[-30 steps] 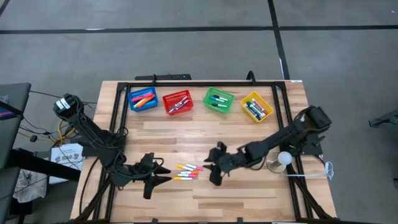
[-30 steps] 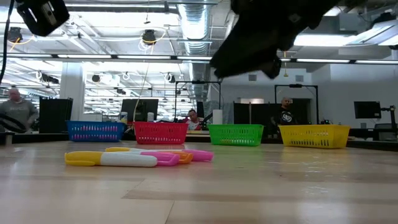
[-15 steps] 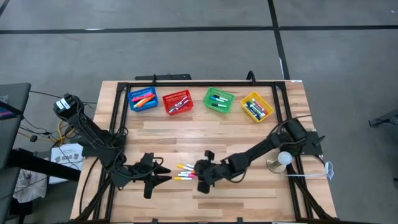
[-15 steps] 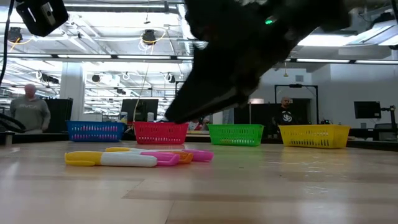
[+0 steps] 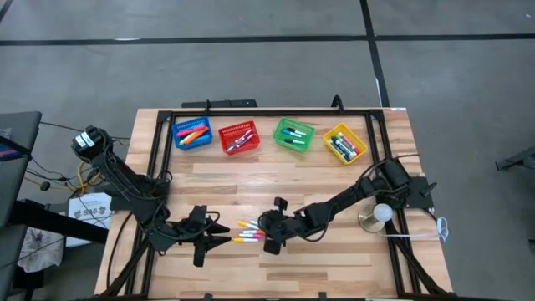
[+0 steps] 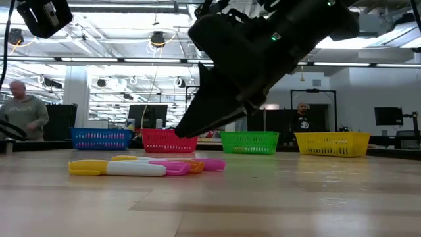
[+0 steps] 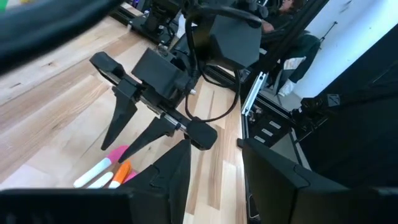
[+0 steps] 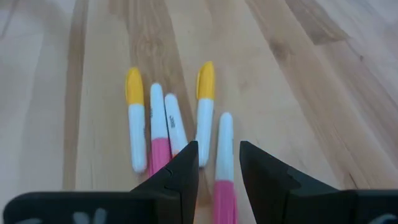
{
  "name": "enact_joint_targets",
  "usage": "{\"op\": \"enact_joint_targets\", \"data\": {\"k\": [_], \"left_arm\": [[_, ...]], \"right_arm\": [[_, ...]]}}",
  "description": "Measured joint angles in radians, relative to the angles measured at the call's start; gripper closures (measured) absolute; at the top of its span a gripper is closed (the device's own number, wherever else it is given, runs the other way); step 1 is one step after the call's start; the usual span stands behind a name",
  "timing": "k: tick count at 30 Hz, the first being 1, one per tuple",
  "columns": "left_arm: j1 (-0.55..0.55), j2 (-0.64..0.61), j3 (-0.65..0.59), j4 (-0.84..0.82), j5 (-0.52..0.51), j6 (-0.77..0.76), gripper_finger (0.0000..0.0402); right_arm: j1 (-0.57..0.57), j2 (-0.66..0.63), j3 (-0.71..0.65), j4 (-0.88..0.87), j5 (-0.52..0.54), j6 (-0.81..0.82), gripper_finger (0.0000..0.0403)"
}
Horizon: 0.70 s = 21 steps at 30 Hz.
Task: Pick & Place Markers
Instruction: Put the top small pink highlighter pen into the green bin
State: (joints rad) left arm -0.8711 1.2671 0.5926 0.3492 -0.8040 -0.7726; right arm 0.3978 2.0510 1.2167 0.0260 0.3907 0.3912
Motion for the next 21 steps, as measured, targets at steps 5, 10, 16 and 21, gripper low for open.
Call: {"op": "enact_joint_targets", "data": {"k": [5, 10, 16, 21], "left_arm": [[0.0, 0.0, 0.0, -0.001, 0.0, 0.006, 0.0257], [0.0, 0.0, 0.0, -0.001, 0.0, 0.008, 0.0257], [0.0, 0.0, 0.0, -0.001, 0.0, 0.008, 0.0257], [0.0, 0.0, 0.0, 0.0, 0.0, 0.006, 0.0257]], "right_arm": [[0.0, 0.0, -0.001, -0.046, 0.001, -0.008, 0.0296], [-0.001, 0.0, -0.001, -0.061, 0.0, -0.008, 0.0296], [-0.001, 0.0, -0.001, -0.06, -0.018, -0.009, 0.0296], [-0.001, 0.0, -0.001, -0.06, -0.026, -0.026, 0.0296]]}}
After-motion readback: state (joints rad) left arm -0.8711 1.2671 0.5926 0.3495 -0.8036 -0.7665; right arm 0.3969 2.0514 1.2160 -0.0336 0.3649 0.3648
